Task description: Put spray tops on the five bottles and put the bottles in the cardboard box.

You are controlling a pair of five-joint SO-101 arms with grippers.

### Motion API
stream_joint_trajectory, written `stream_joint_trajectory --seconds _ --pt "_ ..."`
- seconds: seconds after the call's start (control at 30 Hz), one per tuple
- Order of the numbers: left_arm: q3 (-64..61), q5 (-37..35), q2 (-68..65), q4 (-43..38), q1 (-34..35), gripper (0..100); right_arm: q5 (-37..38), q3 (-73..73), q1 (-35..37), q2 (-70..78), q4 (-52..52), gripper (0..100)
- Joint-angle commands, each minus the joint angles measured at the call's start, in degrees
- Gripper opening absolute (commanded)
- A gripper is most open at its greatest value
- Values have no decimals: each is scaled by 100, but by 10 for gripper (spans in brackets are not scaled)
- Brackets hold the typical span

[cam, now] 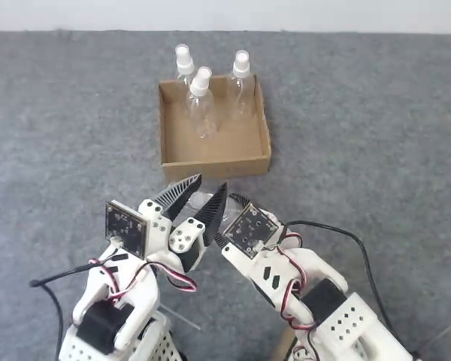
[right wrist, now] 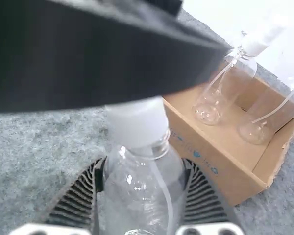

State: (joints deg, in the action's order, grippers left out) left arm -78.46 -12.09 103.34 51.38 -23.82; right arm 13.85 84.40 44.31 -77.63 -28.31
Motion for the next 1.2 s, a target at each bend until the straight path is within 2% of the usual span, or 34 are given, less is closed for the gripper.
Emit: stream_joint_trajectory --seconds 0.0,0.07,0.2,0.47,0.6,0.8,0.93,1.03,1.17 --pt "391 53 97 105 9 38 79 -88 -48 -127 154 24" --pt "365 62 97 105 -9 13 79 -88 -4 -127 154 23" --pt "224 62 88 62 -44 13 79 -88 224 -127 119 23" --pt "-4 176 70 -44 -70 13 123 -97 224 -127 110 23" --pt "-13 246 70 88 -202 39 554 -70 224 -127 101 23" --pt "31 237 88 141 -202 65 563 -44 215 -127 101 23" --pt "40 229 97 149 -167 141 563 -35 215 -127 101 23" --pt "101 220 97 167 -158 156 571 -35 215 -127 101 23" --pt "532 246 97 598 -141 156 571 -35 92 -127 101 23"
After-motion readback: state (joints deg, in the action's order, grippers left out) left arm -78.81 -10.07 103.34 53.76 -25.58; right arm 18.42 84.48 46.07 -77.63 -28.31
